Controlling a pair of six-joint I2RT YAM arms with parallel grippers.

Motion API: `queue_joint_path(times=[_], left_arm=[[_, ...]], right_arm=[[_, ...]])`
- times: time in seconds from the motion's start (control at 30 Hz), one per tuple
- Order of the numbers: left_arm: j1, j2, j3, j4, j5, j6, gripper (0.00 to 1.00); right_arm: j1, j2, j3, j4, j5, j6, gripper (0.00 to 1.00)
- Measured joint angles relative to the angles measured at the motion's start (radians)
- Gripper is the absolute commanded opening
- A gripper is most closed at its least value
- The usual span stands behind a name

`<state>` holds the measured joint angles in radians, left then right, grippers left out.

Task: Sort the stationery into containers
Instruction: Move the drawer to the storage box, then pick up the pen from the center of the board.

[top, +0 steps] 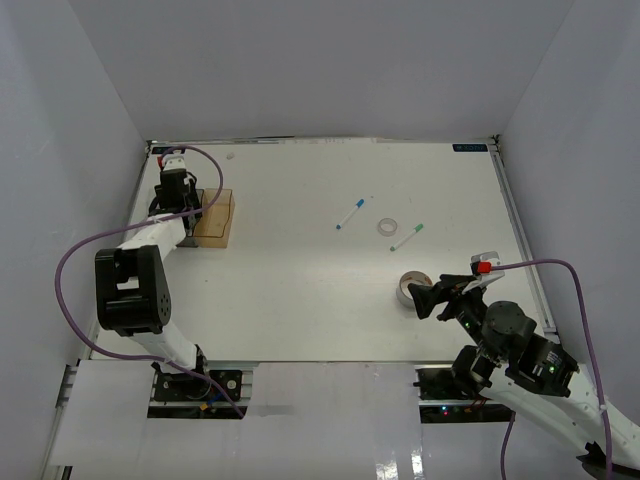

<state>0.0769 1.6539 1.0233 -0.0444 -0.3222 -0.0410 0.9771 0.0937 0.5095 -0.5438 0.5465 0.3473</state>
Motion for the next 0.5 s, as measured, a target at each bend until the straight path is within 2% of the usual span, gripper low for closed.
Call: queue_joint_path(times=[0.13,0.3,0.37,0.5], left_arm=[[0.0,-0.003,-0.002,-0.002,0.03,-0.01,0.61],[-0.023,-0.055,-0.001,-0.012,0.166,-0.037,0.7],[-0.08,-0.073,0.011,-0.017,0.2,-0.041,0.72],[-0.275,-0.066,0.076,-0.032,0.255,-0.045,0.77]], right_arm=[[0.0,0.0,0.0,0.0,0.0,0.0,0.9],[0.0,0.003,0.0,0.0,0.0,0.0,0.9],[0.0,0.011,0.0,0.0,0.0,0.0,0.9],[0.0,0.025,-0.001,0.0,0.0,0.0,0.9]])
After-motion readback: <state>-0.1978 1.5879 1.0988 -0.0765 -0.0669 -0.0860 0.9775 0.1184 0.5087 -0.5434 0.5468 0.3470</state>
